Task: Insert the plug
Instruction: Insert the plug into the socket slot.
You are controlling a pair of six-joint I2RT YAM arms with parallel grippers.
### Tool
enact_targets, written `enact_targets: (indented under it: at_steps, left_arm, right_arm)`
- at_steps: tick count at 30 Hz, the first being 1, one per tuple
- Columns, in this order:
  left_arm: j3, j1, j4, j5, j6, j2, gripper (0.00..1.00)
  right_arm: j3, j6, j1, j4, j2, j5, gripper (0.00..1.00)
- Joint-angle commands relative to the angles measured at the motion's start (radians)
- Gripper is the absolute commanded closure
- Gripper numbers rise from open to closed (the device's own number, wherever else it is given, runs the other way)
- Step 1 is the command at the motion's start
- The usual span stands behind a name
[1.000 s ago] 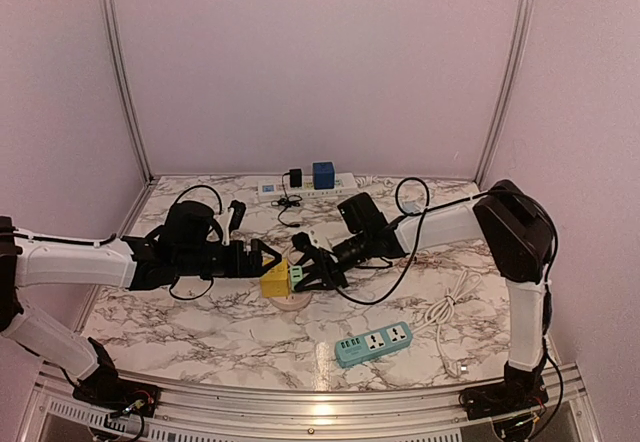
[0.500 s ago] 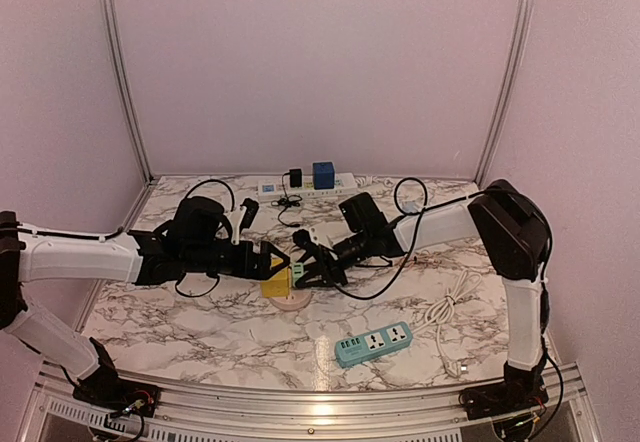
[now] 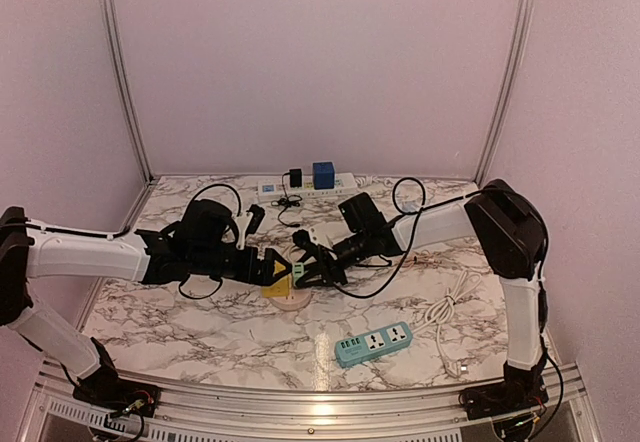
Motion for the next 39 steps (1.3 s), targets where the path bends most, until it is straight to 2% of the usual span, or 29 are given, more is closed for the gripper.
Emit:
enact_targets:
  at_steps: [1, 11, 25, 39]
  left_arm:
    - [0.037, -0.009, -0.039, -0.007, 0.023, 0.018, 0.01]
    - [0.085, -0.027, -0.106, -0.053, 0.057, 0.062, 0.01]
    - [0.238, -0.085, -0.277, -0.346, 0.149, 0.177, 0.03]
    - [0.285, -0.104, -0.312, -0.408, 0.186, 0.263, 0.04]
  right_arm:
    - [0.026, -0.009, -0.007, -0.007, 0.015, 0.007, 0.91]
    - [0.005, -0.01, -0.006, -0.007, 0.01, 0.016, 0.91]
    - [0.0, -0.003, -0.006, -0.004, 0.005, 0.015, 0.91]
    - [-0.002, -0.006, -0.006, -0.007, 0.0, 0.02, 0.91]
